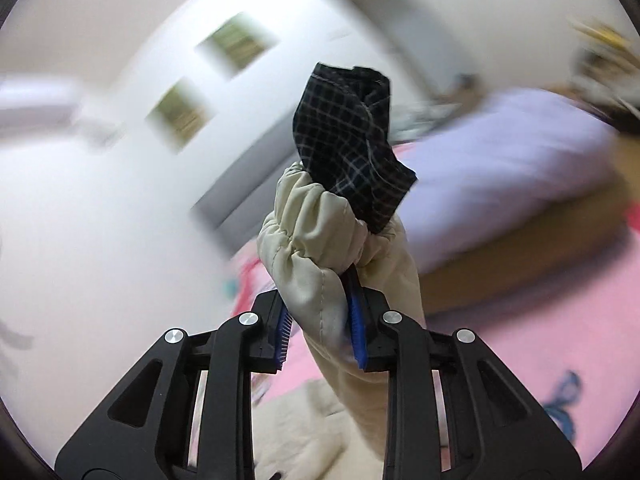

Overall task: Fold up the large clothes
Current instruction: 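Lift the sleeve with the right tool and carry it across the jacket body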

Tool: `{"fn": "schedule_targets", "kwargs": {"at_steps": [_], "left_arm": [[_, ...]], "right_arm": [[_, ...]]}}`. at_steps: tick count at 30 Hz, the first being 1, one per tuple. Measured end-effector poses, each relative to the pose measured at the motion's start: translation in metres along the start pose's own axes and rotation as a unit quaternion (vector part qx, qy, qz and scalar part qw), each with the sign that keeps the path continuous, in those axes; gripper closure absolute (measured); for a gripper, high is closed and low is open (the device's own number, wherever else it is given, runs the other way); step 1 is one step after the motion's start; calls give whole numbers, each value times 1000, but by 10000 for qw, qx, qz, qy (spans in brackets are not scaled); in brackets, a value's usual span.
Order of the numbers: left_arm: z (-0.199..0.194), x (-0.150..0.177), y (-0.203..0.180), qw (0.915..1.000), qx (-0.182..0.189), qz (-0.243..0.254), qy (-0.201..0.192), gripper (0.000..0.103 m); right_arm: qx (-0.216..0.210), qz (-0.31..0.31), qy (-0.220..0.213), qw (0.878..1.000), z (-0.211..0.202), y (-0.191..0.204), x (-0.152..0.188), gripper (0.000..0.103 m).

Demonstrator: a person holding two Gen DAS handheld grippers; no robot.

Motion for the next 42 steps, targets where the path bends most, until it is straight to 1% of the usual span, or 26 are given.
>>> {"fn": "schedule_targets", "kwargs": {"at_steps": [1,3,4,6,7,8,11,13,15,17,18,20,22,25,26,27,28,29,30,31,32,34,36,38,40,42], "left_arm": [[-8,3,6,9999,37,-145,-50,44],[-22,10,21,9985,196,-496,-98,44],[-30,16,31,9973,231,-691,-110,44],[-41,27,51,9952,263,-935,-131,43],[-47,35,63,9942,221,-1038,-152,40],[-51,45,73,9939,181,-1077,-129,39],[-54,74,94,9947,69,-1015,123,39],[-59,84,105,9944,80,-1043,133,39],[-66,93,115,9960,-21,-883,100,39],[-68,100,118,9979,-198,-608,117,39],[-67,104,119,9983,-207,-521,164,39],[-67,107,123,9983,-136,-537,181,39],[-68,108,127,9977,17,-648,191,39],[-72,104,136,9973,251,-684,135,39],[-74,102,140,9975,235,-658,116,39],[-76,100,142,9981,178,-582,79,39],[-78,97,144,9987,168,-486,54,39],[-78,95,144,9989,193,-431,52,39],[-81,91,143,9988,311,-384,44,39],[-85,85,141,9981,497,-367,0,38],[-87,80,140,9974,620,-372,-48,38],[-94,69,136,9949,899,-417,-167,35],[-98,62,135,9942,971,-391,-246,35],[-101,59,132,9938,1032,-312,-256,35],[-103,60,126,9897,1385,-343,-125,35],[-108,68,118,9831,1771,-448,73,35]], "right_arm": [[-216,-244,262,9991,14,27,11,80],[-722,-627,940,9910,49,79,47,80],[-830,-721,1142,9874,60,93,61,80],[-1030,-1056,1737,9737,88,125,108,80],[-1039,-1298,2002,9655,101,138,135,80],[-1054,-1395,2166,9605,109,144,153,80],[-753,-2212,2713,9337,131,164,241,80],[-602,-2647,2995,9146,136,165,278,80],[-454,-3087,3208,8943,133,167,321,80],[-391,-3507,3113,8824,120,164,345,80],[-369,-3640,3068,8786,120,178,353,80],[-285,-3824,3030,8724,120,181,371,78],[-239,-3728,3297,8670,129,162,394,78],[-222,-3780,3700,8483,135,153,411,73],[-327,-3756,3726,8479,130,153,411,70],[-426,-3716,3752,8481,126,154,412,61],[-636,-3582,3821,8495,121,156,408,51],[-990,-3259,3942,8536,114,160,403,26],[-1193,-2980,3979,8594,110,162,399,23],[-1289,-2757,3959,8664,106,162,393,24],[-1209,-2702,3978,8684,104,160,390,24],[-1159,-2733,4138,8606,98,155,389,29],[-1101,-2662,4119,8645,91,148,383,31],[-1005,-2444,4021,8766,81,140,364,31],[-815,-2341,3908,8865,70,129,346,31],[-463,-2354,3691,8979,68,111,323,31]]}}
Point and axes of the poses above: each gripper's, at about its wrist camera, not at the fingertips, and z roughly the way its jaws point, y to its left, x to its underside, the point moved 6 cm from there along z, roughly the way its jaws point, and after that the axes turned 5 degrees about z, right-handed, at the moved point
